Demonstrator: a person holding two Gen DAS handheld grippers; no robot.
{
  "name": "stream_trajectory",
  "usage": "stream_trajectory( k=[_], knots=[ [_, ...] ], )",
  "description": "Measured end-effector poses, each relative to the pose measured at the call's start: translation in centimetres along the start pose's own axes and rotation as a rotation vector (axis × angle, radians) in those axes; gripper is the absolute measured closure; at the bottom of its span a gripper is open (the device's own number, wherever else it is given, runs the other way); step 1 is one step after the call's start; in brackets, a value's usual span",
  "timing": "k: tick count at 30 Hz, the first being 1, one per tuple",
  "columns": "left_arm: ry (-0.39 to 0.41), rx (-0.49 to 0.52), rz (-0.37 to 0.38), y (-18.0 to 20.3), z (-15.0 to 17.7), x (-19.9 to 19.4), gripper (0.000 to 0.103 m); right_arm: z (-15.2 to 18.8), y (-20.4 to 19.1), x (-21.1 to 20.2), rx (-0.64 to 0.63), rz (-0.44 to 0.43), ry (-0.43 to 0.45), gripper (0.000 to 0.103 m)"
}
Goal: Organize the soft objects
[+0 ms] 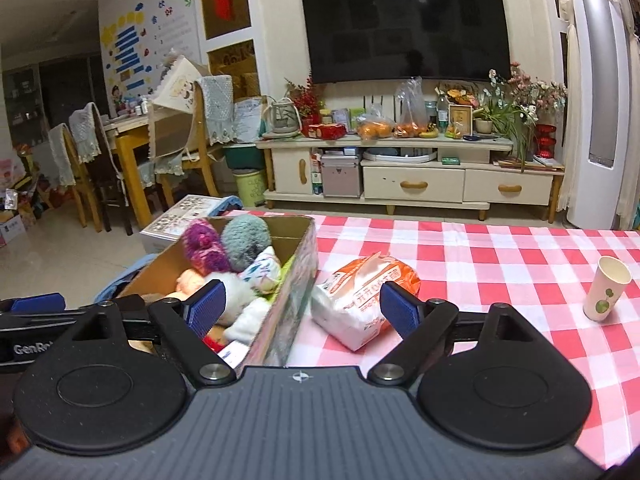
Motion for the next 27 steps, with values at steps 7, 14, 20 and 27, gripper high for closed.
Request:
stream_trajectory(
  k=[7,14,20,27],
  knots=[
    [0.023,-0.01,-0.016,-0.8,0.9,-2.1,0.001,0.9,-1.2,-1.6,-0.041,-0.015,0.01,0.0],
    [0.03,-0.001,-0.036,-1.0,1.3,-3.0,0.001,1.0,-1.0,-1.9,-0.057,-0.019,0.014,0.0],
    [0.037,-0.005,-0.046,-1.1,1.6,-3.4,0.001,0.9,-0.6,-1.8,-0.052,-0.019,0.014,0.0],
    [0.037,-0.004,-0.055,-1.2,1.8,-3.3,0.001,1.2,-0.6,-1.6,-0.054,-0.018,0.015,0.0]
  ],
)
Point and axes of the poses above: each gripper's, at about its wrist camera, not at the fingertips, and x roughly the way its jaws point, y to its right, z to its underside, the point moved 1 cm from there along x, roughly the way its jaws point, and after that the axes turned 14 degrees about x, right-handed, at the moved point
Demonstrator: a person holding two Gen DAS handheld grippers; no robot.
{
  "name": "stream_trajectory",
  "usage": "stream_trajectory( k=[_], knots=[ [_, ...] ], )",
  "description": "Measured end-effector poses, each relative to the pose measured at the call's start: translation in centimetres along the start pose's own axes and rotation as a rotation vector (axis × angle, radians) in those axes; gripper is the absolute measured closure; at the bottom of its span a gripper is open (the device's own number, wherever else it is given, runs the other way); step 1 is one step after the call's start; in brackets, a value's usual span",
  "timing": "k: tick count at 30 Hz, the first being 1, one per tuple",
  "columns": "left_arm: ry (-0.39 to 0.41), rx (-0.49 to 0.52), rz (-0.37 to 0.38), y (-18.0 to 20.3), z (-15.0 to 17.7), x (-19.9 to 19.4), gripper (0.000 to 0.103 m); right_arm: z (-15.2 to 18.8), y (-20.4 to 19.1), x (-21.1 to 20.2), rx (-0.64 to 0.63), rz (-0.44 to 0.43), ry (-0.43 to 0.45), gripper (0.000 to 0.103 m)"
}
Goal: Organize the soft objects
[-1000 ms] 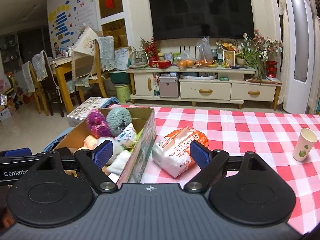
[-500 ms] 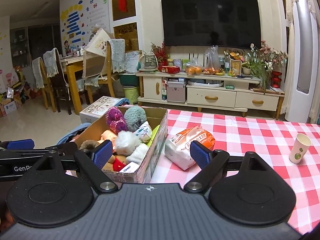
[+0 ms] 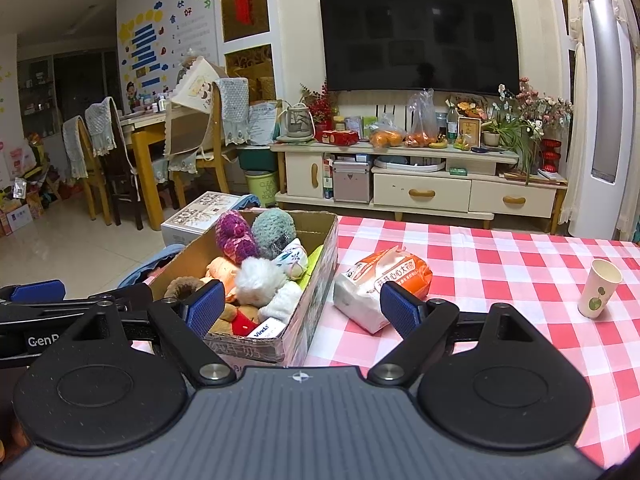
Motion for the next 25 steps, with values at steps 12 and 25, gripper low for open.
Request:
stream_trajectory(
  k=[12,25],
  knots=[
    [-0.01,0.023,-0.02,0.3,0.3,0.3,0.001,0.3,0.3,0.5,-0.006,0.004,-0.007,0.0],
    [-0.051,0.045,-0.007,1.7,0.6,1.8,0.001,0.9,1.4,1.0,0.021,0.007,-0.033,0.0]
  ],
)
Point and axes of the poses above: each gripper's, at about its wrist camera, not at the fingertips, and x roughly the way its jaws point, y to its right, z to its underside, the point moved 1 cm from there along x, roughly the way its jaws point, and after that the axes turned 14 degrees about x, right-handed, at the moved point
